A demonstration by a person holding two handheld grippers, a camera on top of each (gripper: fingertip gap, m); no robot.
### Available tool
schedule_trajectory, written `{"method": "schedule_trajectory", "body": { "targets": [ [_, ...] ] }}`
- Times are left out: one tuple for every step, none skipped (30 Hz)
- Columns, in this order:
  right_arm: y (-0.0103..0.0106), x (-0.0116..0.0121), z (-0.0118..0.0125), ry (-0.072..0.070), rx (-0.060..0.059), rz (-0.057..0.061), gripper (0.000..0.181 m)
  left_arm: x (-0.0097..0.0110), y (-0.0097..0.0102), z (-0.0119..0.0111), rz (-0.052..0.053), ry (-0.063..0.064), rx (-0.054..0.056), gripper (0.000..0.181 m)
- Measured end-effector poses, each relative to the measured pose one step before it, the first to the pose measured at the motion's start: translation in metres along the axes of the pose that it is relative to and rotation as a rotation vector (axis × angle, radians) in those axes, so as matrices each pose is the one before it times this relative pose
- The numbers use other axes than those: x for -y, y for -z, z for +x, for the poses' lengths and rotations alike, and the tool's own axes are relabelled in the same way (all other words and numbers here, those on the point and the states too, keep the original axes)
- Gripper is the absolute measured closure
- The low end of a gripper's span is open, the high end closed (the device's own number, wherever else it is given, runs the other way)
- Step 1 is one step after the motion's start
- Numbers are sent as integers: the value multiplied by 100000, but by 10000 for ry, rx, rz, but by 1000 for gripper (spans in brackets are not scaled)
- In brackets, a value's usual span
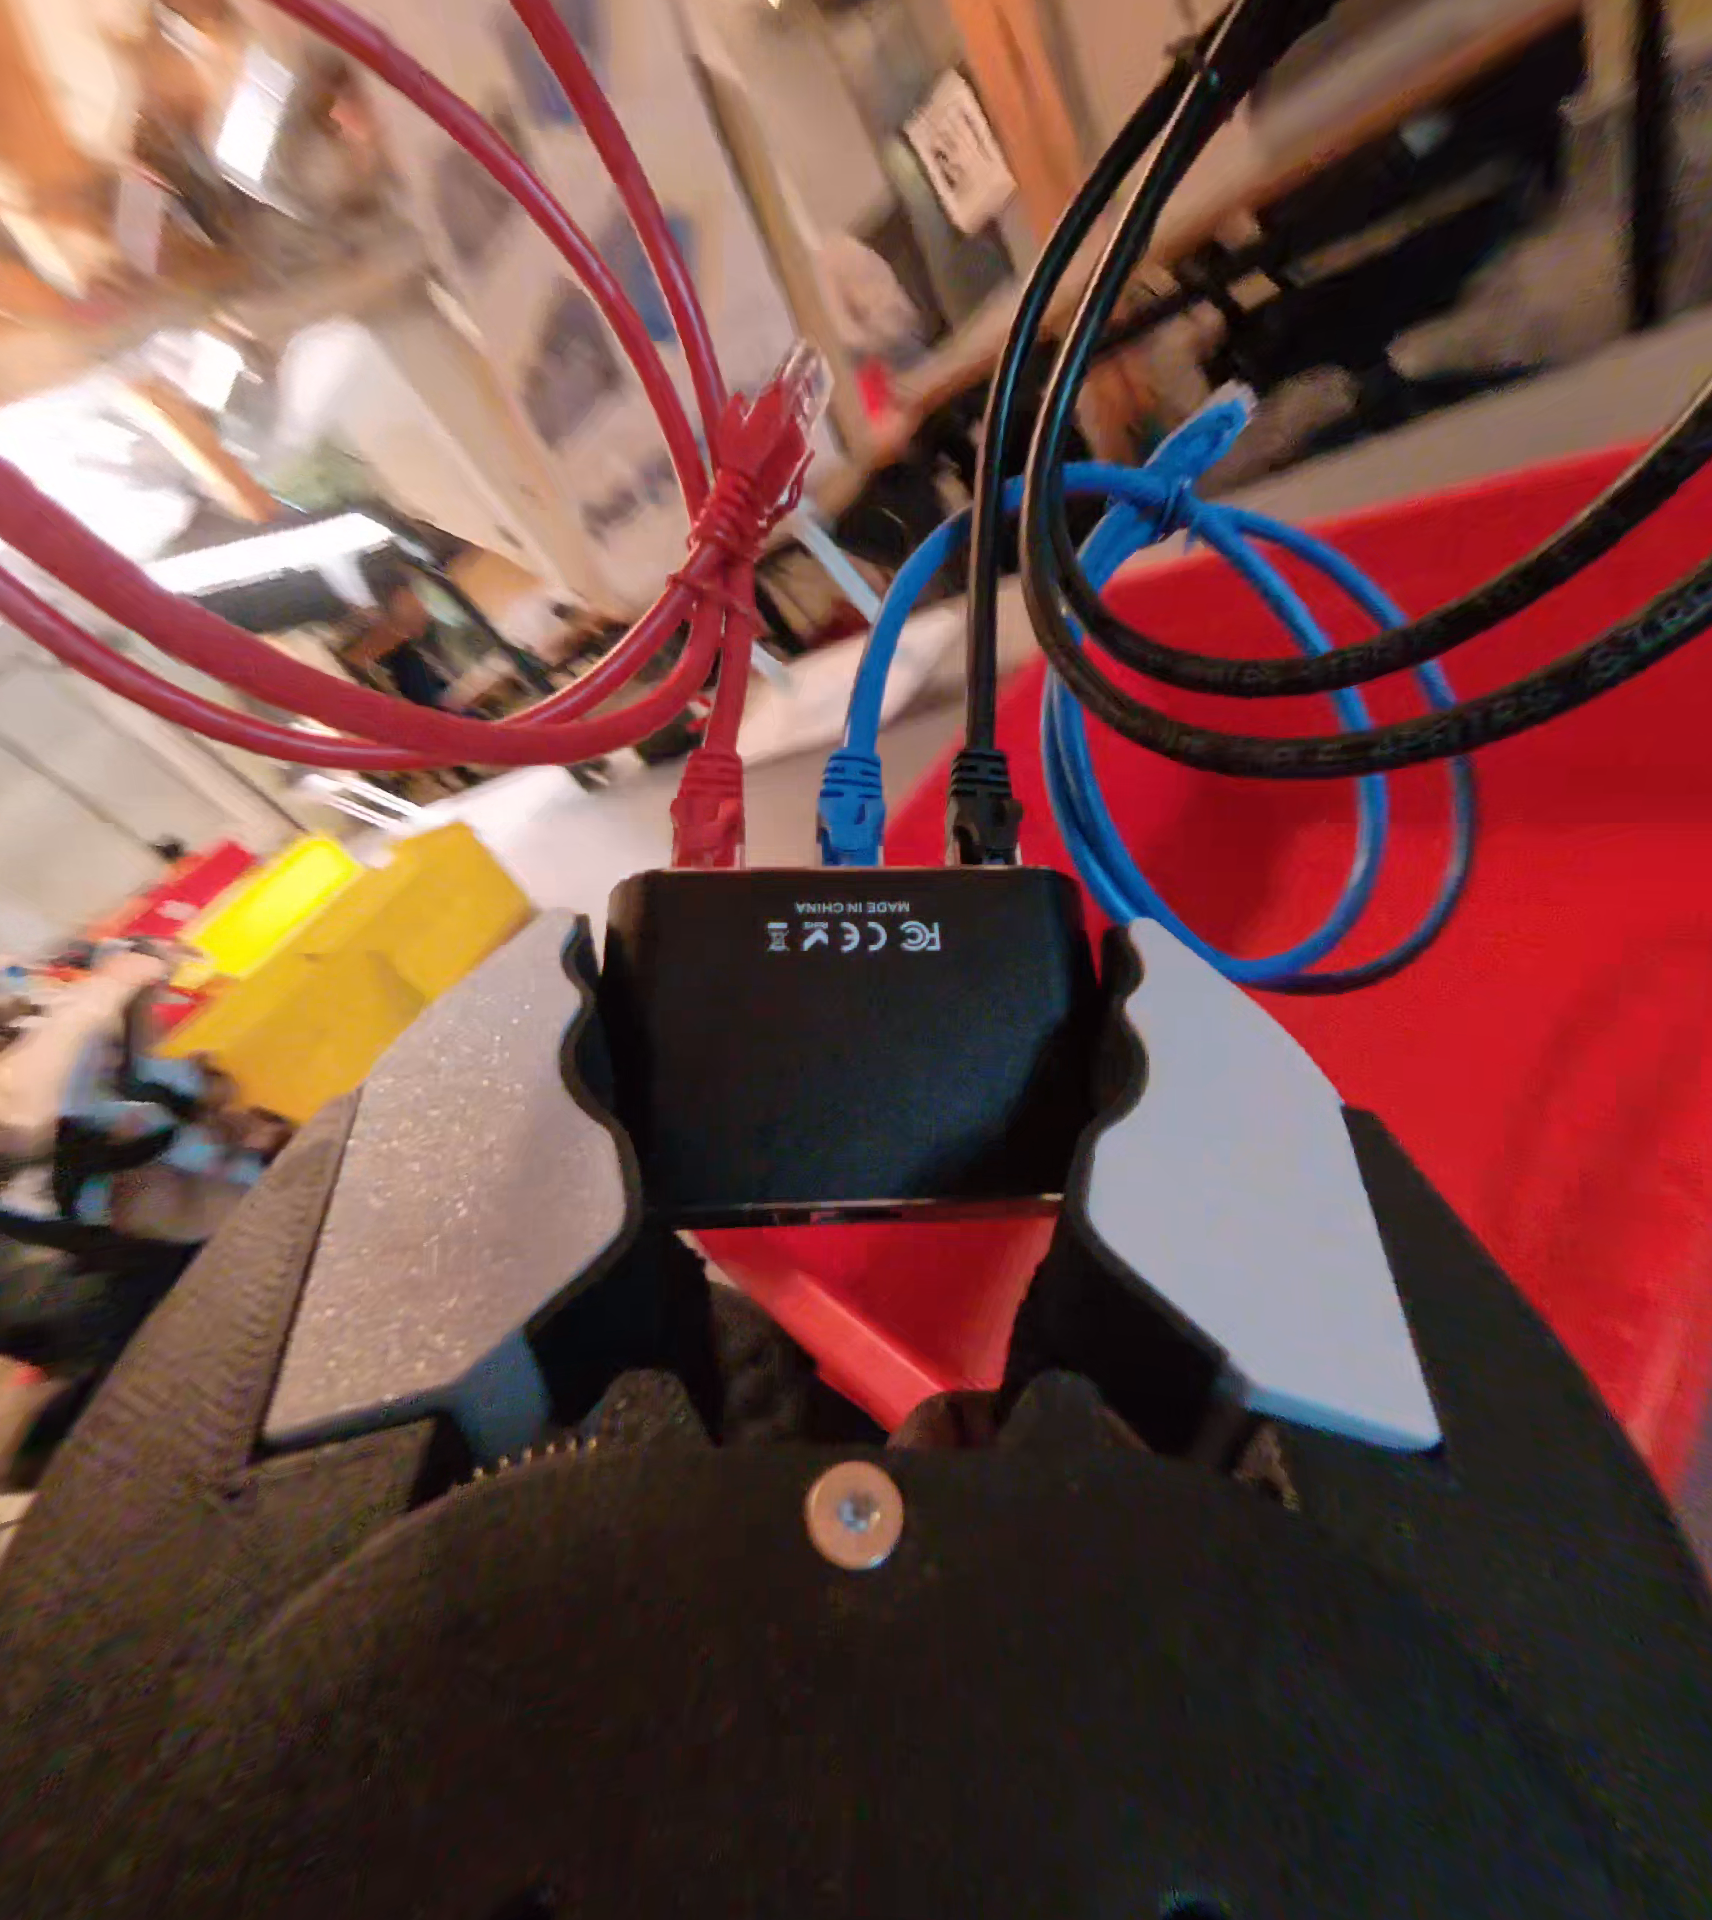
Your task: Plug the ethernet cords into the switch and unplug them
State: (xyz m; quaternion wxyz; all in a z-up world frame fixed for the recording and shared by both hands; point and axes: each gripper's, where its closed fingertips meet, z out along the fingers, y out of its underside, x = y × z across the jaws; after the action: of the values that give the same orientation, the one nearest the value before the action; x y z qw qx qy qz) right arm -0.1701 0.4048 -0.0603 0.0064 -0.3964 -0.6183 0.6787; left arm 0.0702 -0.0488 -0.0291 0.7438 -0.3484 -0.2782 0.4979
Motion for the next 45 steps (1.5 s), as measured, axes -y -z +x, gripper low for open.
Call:
{"method": "schedule_trajectory", "body": {
  "targets": [
    [-219,-770,1214,86,-697,-429,90,21,88,6,15,26,-4,146],
    [-275,-599,1075,62,-608,-318,90,54,96,-18,24,2,18,146],
    [-325,-494,836,38,-442,-252,88,46,74,-40,22,-13,29,146],
    [-348,-422,647,-10,-330,-215,90,-4,34,-54,-3,-2,30,146],
    [-385,-501,602,8,-351,-276,88,-56,-11,-42,-28,25,11,146],
    [-410,-709,736,100,-501,-435,90,-105,-35,-8,-53,66,-12,146],
    [-478,-915,869,209,-643,-585,90,-136,-40,19,-76,79,-31,146],
    [-540,-902,675,255,-573,-577,90,-143,-29,-32,-72,73,-3,146],
    [-596,-859,387,252,-427,-592,90,-74,-23,-36,-41,48,14,146],
    [-660,-914,55,173,-238,-641,89,-30,6,-4,-19,4,2,146],
    [-745,-1067,-22,147,-190,-750,89,8,1,-6,-2,-14,8,146],
    [-777,-1099,115,245,-297,-791,89,-11,-9,17,-2,4,-7,146],
    [-549,-550,107,315,-344,-502,89,-35,-26,56,-23,26,-39,146],
    [-180,-150,-31,212,-275,-253,89,-94,-23,59,-51,41,-41,146],
    [36,67,-178,190,-138,-50,89,-125,-22,15,-63,43,-21,146],
    [354,347,-297,196,8,193,91,-85,-13,-11,-51,23,-2,146],
    [778,640,-413,174,129,400,89,-22,-2,-39,-20,-3,9,146],
    [1228,810,-188,148,-1,506,87,33,21,-70,15,-3,29,146],
    [1554,951,343,106,-327,599,86,40,28,-60,28,37,27,146],
    [1747,1055,866,57,-582,684,84,26,11,-31,18,69,0,146],
    [1751,1040,1233,-33,-678,751,84,6,0,-14,4,76,-14,146],
    [1571,801,1507,-188,-681,670,87,-25,-6,4,-9,71,-12,146],
    [1242,303,1671,-266,-633,399,90,-56,-17,31,-27,45,-21,146],
    [790,-347,1534,-228,-437,43,94,-62,-3,15,-40,12,-6,146],
    [316,-995,1059,-190,-61,-320,99,-74,-4,-24,-38,-16,22,146],
    [-95,-1461,397,-210,368,-576,105,-53,7,5,-35,-35,13,146],
    [-408,-1503,-39,-235,614,-632,110,-33,6,5,-23,-44,11,146],
    [-651,-1020,-45,-163,569,-433,117,-20,50,-49,-10,-37,16,146],
    [-734,-457,-94,-57,417,-119,120,-59,-1,8,-31,-15,1,146],
    [-755,-130,-156,-55,300,-8,124,-68,-4,18,-43,-2,-8,146],
    [-755,-137,-194,-72,206,-120,131,-50,-24,9,-25,2,-2,146],
    [-748,-203,-144,49,26,-230,141,-38,-9,2,-17,-7,3,146],
    [-591,-142,508,317,-561,-217,152,-27,-17,-4,-22,-19,2,146],
    [-408,-98,547,617,-731,-192,159,-27,-22,-7,-14,-10,-1,146],
    [-211,81,296,725,-647,-91,163,-20,-22,12,-11,17,-8,146],
    [-68,195,-198,548,-252,-55,162,-55,-24,19,-26,40,-24,146],
    [-62,140,-665,168,147,-89,160,-62,-31,36,-34,54,-32,146],
    [-143,196,-800,99,241,-34,158,-54,-20,24,-27,58,-26,146],
    [-212,330,-697,190,144,32,157,-73,-7,39,-34,42,-30,146],
    [-263,338,-579,183,53,-7,156,-79,-3,36,-44,26,-19,146],
    [-255,373,-580,132,26,-29,156,-56,1,38,-31,6,-18,146],
    [-224,393,-601,121,1,-51,157,-26,1,69,-18,-19,-25,146],
    [-216,388,-697,155,20,-53,157,-38,-2,30,-24,-35,-6,146],
    [-204,422,-826,183,80,-24,156,-63,-14,25,-34,-35,-2,146],
    [-218,457,-929,218,136,-4,155,-57,-24,42,-35,-23,-18,146]
  ]
}}
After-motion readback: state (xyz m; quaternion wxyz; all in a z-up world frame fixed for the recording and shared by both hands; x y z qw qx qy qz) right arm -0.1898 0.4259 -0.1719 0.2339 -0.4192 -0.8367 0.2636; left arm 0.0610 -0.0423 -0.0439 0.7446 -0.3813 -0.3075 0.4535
